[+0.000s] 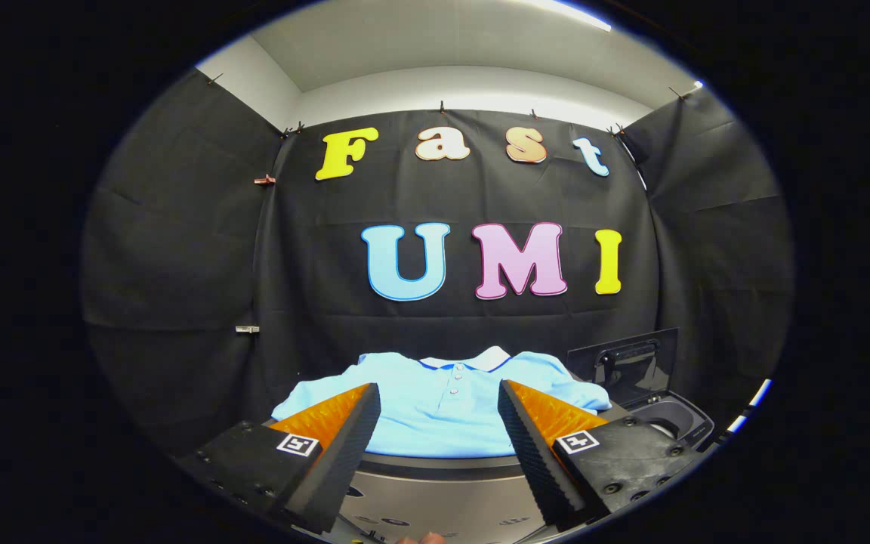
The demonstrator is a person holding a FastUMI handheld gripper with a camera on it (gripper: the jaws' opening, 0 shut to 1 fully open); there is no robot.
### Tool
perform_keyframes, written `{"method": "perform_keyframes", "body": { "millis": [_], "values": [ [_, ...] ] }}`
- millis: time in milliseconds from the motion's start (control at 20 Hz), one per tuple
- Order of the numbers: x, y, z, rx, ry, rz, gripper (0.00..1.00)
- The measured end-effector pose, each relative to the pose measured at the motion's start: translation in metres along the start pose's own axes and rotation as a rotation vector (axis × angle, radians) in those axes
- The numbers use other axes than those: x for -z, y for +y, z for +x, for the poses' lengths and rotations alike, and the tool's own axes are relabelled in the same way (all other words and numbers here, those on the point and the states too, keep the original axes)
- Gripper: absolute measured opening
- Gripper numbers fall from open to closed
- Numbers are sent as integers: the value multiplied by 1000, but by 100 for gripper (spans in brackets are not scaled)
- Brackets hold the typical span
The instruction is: Put the clothes into the washing machine and then close the washing machine lid.
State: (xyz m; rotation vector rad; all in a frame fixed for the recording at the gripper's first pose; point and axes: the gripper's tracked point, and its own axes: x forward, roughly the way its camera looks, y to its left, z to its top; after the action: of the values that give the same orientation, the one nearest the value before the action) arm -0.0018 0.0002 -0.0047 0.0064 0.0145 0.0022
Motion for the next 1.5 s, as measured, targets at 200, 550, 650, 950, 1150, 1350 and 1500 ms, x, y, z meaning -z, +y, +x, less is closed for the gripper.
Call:
{"method": "perform_keyframes", "body": {
  "millis": [200, 550, 650, 950, 1150, 1350, 1500],
  "values": [
    [3, 0, 5, 1, 22, -3, 98],
    [10, -4, 51, 7, 149, 4, 98],
    [15, -4, 75, 7, 219, 14, 98],
    [71, -21, 130, 51, 568, 57, 99],
    [83, -30, 161, 74, 715, 73, 99],
    [96, -40, 178, 87, 848, 20, 99],
    [110, -40, 178, 81, 939, -7, 99]
  ]
}}
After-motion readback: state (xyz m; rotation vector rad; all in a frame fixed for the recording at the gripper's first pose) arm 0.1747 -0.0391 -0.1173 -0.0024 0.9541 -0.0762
